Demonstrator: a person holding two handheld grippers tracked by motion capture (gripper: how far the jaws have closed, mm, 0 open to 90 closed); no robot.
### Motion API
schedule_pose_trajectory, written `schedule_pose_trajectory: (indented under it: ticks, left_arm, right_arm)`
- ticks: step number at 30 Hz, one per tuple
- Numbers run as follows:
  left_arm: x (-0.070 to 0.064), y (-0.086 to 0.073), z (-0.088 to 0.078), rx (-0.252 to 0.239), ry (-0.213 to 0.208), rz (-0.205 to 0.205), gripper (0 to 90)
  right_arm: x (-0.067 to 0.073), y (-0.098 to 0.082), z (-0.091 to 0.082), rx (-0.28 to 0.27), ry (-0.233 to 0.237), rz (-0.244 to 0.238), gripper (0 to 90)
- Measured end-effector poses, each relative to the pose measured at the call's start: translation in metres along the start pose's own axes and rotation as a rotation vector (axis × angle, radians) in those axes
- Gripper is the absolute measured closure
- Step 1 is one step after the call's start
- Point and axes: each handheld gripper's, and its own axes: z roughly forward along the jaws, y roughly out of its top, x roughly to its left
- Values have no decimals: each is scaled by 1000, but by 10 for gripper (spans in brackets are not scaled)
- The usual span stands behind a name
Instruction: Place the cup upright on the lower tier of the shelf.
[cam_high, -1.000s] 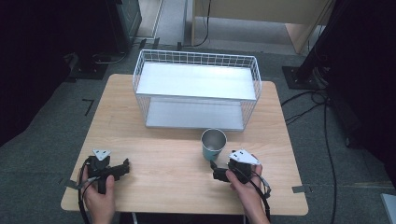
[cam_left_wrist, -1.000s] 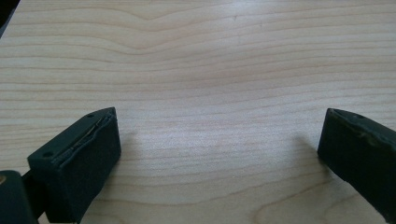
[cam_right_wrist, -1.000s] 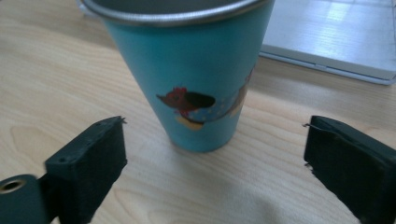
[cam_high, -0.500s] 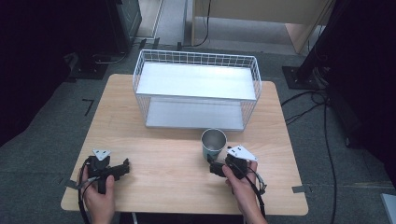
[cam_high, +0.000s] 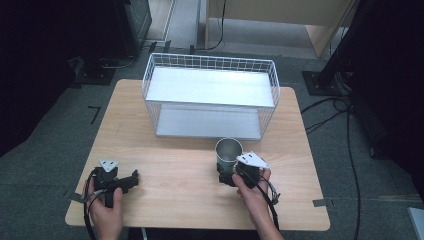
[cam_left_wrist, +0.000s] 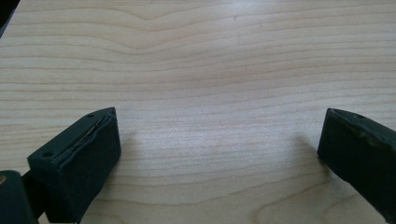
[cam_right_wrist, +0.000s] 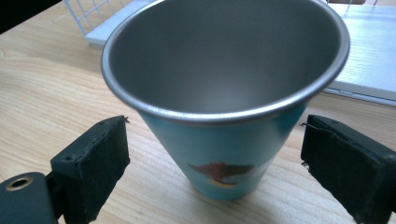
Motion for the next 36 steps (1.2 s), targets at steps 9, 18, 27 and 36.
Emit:
schedule_pose_trajectory:
  ticks: [9, 18, 27, 36]
  left_arm:
    - [0, 0, 0, 0, 0, 0, 0]
    - [0, 0, 0, 0, 0, 0, 0]
    - [0, 0, 0, 0, 0, 0, 0]
    - [0, 0, 0, 0, 0, 1, 0]
  right_arm:
    - [2, 3, 7, -34, -20, 25, 77]
    - [4, 4, 16, -103, -23, 37, 77]
    - [5, 5, 20, -131, -39, 40, 129]
    - [4, 9, 15, -184, -25, 32, 133]
